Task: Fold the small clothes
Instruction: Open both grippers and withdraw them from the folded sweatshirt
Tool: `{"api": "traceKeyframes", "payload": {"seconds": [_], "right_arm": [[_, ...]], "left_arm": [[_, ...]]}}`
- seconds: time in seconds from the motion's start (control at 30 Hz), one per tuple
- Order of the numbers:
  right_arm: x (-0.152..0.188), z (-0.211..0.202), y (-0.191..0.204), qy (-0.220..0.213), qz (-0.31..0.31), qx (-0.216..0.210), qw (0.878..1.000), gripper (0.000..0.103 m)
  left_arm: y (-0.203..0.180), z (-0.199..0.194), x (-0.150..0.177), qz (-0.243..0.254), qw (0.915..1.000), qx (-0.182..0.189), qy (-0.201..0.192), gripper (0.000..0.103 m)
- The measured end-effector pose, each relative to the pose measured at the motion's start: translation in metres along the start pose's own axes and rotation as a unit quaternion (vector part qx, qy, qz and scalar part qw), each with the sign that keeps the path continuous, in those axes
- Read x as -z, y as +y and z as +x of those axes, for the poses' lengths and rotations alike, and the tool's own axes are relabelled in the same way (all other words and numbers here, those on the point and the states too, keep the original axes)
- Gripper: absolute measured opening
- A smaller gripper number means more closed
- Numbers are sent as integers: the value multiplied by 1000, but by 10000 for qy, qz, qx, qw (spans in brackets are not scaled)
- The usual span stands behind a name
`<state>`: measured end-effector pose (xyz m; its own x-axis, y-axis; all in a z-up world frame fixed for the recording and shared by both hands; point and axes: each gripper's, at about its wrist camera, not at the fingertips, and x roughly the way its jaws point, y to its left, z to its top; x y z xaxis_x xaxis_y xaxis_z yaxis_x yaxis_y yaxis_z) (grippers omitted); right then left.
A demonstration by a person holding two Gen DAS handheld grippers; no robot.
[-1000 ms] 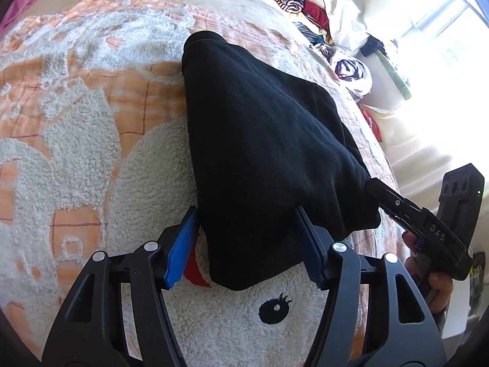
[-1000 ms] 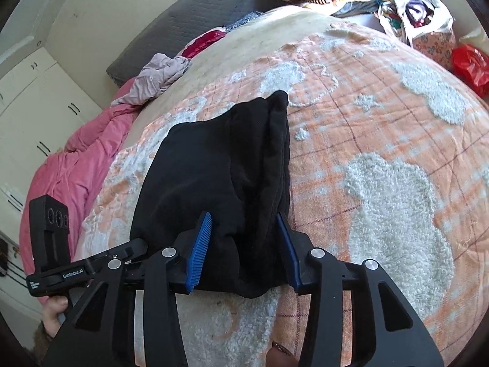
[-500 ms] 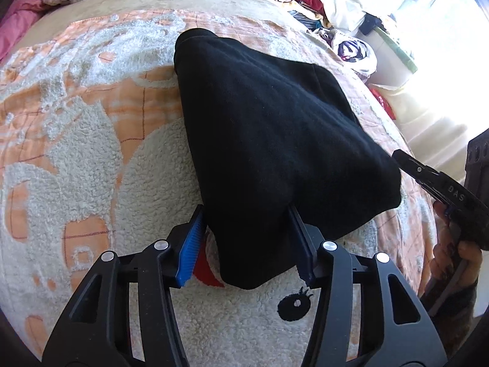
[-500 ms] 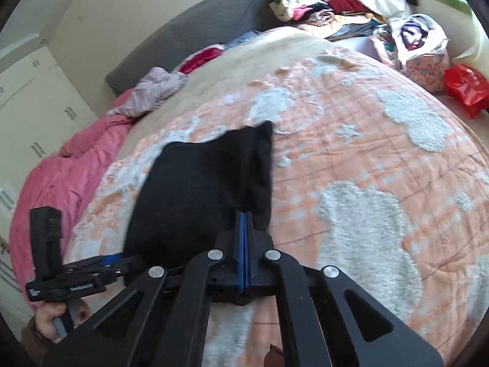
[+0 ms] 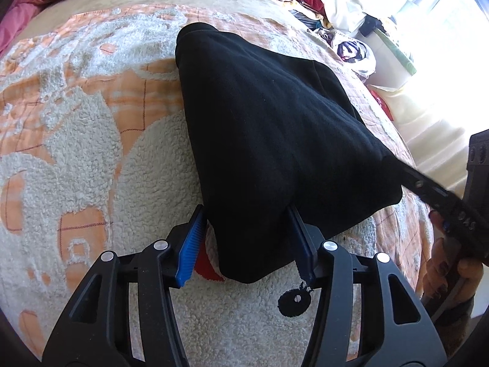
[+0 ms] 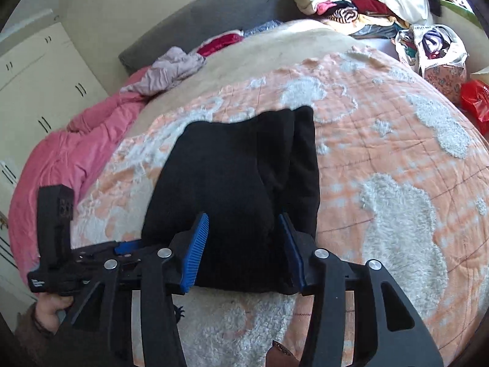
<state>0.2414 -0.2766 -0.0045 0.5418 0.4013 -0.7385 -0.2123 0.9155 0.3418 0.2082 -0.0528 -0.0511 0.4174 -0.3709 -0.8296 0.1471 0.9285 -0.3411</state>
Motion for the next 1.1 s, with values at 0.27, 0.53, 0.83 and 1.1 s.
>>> {"api": "traceKeyframes", "payload": {"seconds": [0.27, 0.53, 0.83, 1.1], "right_arm": [[23, 4, -18, 182, 416, 140, 9989, 23], [26, -1, -1, -113, -91, 478, 9988, 26], [44, -50, 9, -869, -24, 789, 9931, 58], [81, -114, 31, -1649, -72, 945, 9817, 97]], "left_arm": [[-9, -1, 5, 287, 9995, -104, -35, 44], [-9, -2, 5, 314, 9994, -105, -39, 44], [-10, -25, 14, 334, 9991, -50, -251, 44], [-21, -71, 39, 505, 9954, -188, -789, 93]]}}
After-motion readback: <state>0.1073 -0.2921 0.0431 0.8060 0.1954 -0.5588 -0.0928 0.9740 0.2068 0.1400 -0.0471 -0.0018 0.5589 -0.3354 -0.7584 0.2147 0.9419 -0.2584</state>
